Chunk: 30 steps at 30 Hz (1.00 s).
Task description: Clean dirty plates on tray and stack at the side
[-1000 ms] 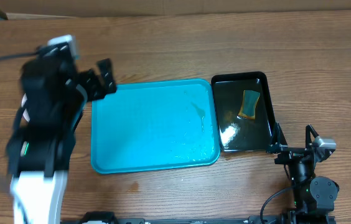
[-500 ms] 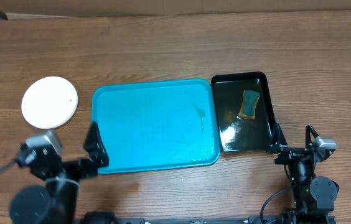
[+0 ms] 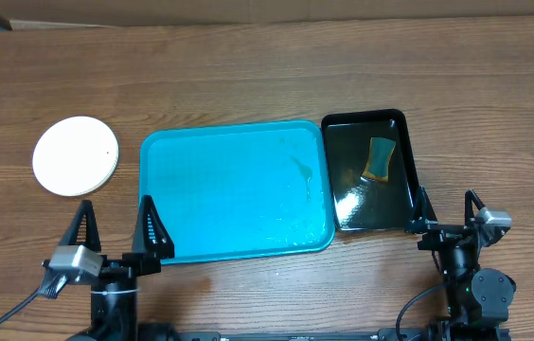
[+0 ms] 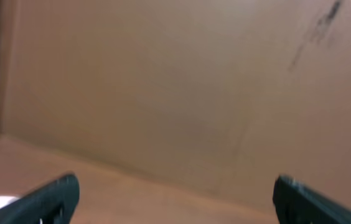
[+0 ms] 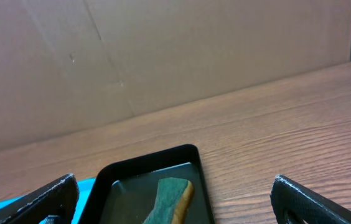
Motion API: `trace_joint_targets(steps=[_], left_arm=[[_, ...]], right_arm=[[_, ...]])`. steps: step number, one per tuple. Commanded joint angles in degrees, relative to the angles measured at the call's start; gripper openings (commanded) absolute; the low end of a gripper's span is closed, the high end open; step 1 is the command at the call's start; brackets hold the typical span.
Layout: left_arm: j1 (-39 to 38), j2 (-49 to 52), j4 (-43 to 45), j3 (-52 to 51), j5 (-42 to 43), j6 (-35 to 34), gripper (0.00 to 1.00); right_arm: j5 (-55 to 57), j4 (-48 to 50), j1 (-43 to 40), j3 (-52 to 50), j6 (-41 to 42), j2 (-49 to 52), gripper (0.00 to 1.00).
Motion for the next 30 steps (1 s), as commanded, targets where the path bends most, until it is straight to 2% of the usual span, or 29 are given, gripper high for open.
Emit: trace_joint_targets(steps=[1, 4, 7, 18, 24, 30], left_arm=[[-0.1, -0.8, 9.2, -5.0, 2.0, -1.4, 1.00], [-0.1, -0.9, 19.3, -9.5, 1.9, -1.4, 1.00], [-0.1, -0.9, 24.2, -13.2, 1.7, -1.4, 1.00], [-0.1, -0.9, 25.6, -23.2, 1.7, -1.4, 1.00], [-0.1, -0.9, 19.9, -24.2, 1.7, -1.4, 1.00], [-0.1, -0.9, 7.9, -24.2, 1.8, 1.4, 1.00]], right_arm=[[0.1, 0.2, 0.2, -0.6, 0.0, -0.5, 1.00], [0.1, 0.2, 0.2, -0.6, 0.0, -0.5, 1.00], [0.1, 0.2, 0.2, -0.6, 0.0, -0.5, 1.00], [0.1, 0.2, 0.2, -0.6, 0.0, -0.5, 1.00], [0.1, 0.2, 0.2, -0.6, 0.0, -0.5, 1.00], [0.1, 0.2, 0.2, -0.6, 0.0, -0.5, 1.00]])
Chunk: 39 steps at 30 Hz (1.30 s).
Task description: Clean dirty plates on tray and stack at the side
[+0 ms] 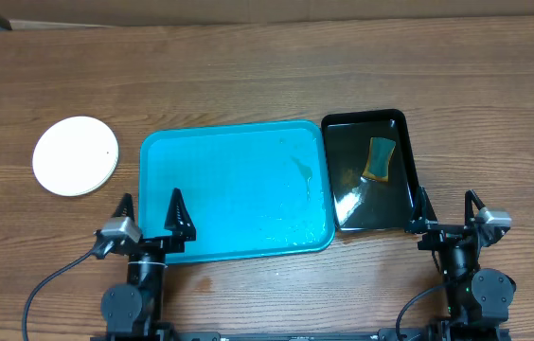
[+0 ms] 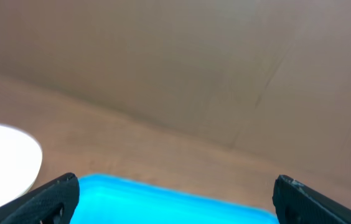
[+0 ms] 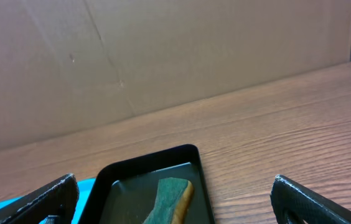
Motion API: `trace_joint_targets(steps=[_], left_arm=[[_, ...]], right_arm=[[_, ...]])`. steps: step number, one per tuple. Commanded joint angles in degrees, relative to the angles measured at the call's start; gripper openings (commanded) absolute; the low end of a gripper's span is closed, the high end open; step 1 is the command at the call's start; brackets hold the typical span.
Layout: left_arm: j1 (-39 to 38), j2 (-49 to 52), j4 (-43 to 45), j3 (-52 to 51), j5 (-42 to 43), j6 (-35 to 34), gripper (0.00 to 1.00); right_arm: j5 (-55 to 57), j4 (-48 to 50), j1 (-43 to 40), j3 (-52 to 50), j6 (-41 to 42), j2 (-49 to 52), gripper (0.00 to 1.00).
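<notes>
A white plate stack [image 1: 76,155] sits on the wood table left of the blue tray [image 1: 235,189]; its edge shows as a white plate [image 2: 4,155] in the left wrist view. The tray holds no plates, only a smear and wet spots. My left gripper [image 1: 151,214] stands open at the tray's near-left edge, nothing between its fingers, with the blue tray [image 2: 169,202] ahead. My right gripper [image 1: 447,210] is open near the front right corner of the black basin [image 1: 371,170], empty. A green-and-yellow sponge [image 1: 379,158] lies in the basin, also seen as the sponge [image 3: 170,198].
A brown cardboard wall [image 3: 163,56] stands behind the table. The black basin [image 3: 150,186] holds water. Bare wood table [image 1: 494,114] lies to the right of the basin and behind the tray.
My left gripper has moved right and slightly forward, from beside the tray's left corner to over its near-left edge; its wrist view now shows the tray and plate. The right arm is unchanged.
</notes>
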Motion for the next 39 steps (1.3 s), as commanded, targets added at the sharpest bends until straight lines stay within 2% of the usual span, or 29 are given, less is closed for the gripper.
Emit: trace_joint_targets(steps=[1, 3, 7, 39], left_arm=[[-0.1, -0.7, -4.5, -0.2, 0.5, 3.3, 1.00], [-0.1, -0.7, -8.3, -0.2, 0.5, 5.7, 1.00], [-0.1, -0.7, -7.9, -0.2, 0.7, 11.0, 1.00], [-0.1, -0.6, -7.9, -0.2, 0.7, 10.9, 1.00]], right_arm=[[0.1, 0.2, 0.2, -0.6, 0.0, -0.5, 1.00], [0.1, 0.2, 0.2, -0.6, 0.0, -0.5, 1.00], [0.1, 0.2, 0.2, -0.6, 0.0, -0.5, 1.00], [0.1, 0.2, 0.2, -0.6, 0.0, -0.5, 1.00]])
